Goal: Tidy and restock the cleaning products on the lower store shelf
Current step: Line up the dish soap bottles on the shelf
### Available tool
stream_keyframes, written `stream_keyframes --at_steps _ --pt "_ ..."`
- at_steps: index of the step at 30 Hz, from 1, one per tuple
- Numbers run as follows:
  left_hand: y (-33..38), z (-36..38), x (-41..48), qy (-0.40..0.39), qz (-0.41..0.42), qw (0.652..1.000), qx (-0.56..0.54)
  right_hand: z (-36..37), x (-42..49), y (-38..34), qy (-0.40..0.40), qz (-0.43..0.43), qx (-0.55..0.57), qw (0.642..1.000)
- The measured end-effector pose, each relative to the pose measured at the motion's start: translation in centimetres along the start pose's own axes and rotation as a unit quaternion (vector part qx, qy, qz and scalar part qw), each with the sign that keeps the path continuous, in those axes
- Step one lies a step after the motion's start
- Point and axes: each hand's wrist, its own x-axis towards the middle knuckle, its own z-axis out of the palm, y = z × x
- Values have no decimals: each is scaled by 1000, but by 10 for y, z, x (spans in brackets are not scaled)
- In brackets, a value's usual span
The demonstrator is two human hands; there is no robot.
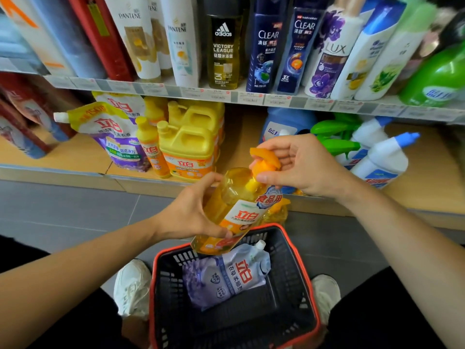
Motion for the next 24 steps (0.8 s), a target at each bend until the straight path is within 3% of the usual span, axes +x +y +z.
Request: stream_keyframes --at_steps 6,9,11,17,21,24 --pt "0 -5 3 -67 -5 995 -71 2 -1 10 -2 18 -18 1000" --pt "1 0 2 -32 -10 999 -30 5 0 17 32 31 -33 998" --pt "3 3 0 24 -7 997 67 7 2 22 60 45 -56 996" --pt "10 7 -8 170 52 906 383 19 8 35 128 83 -29 988" --pt "16 4 -6 197 109 846 483 35 10 41 201 125 99 967" --pt "15 2 -5 195 121 829 509 41 11 43 221 141 139 955"
